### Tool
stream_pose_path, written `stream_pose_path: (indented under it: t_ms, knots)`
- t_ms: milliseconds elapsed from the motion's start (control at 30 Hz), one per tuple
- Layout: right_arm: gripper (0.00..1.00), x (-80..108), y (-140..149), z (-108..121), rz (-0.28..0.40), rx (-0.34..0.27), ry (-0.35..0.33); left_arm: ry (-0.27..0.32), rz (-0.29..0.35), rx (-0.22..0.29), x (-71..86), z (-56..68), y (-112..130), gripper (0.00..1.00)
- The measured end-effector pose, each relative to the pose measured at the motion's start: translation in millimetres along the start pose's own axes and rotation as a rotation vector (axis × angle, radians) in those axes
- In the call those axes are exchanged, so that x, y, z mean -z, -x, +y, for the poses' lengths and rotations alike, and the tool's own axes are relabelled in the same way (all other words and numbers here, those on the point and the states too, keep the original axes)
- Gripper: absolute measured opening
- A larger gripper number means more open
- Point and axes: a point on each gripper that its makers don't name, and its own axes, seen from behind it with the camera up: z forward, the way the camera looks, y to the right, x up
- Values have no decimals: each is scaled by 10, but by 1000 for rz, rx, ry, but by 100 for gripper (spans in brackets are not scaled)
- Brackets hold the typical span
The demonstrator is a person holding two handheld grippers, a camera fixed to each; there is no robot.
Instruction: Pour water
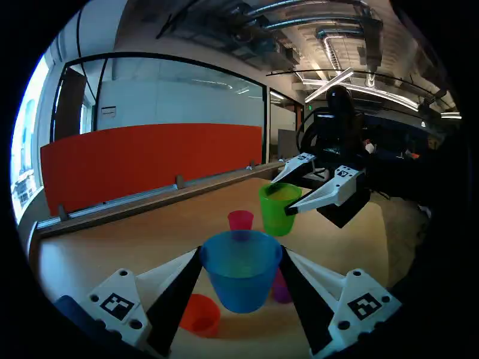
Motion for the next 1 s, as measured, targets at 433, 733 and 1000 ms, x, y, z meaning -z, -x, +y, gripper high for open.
stream_pose_path:
  t_ms: [433, 733, 1000]
  knots:
    - [92, 5, 159, 67, -16, -15, 18, 1, -19, -35, -20, 149, 224, 88]
    - [93, 0, 292, 75, -28, -26, 22, 25, -29, -52, -51, 277, 339, 88]
    - [92, -21, 429, 103, -49, -31, 26, 46, -41, -31, -87, 348, 465, 88]
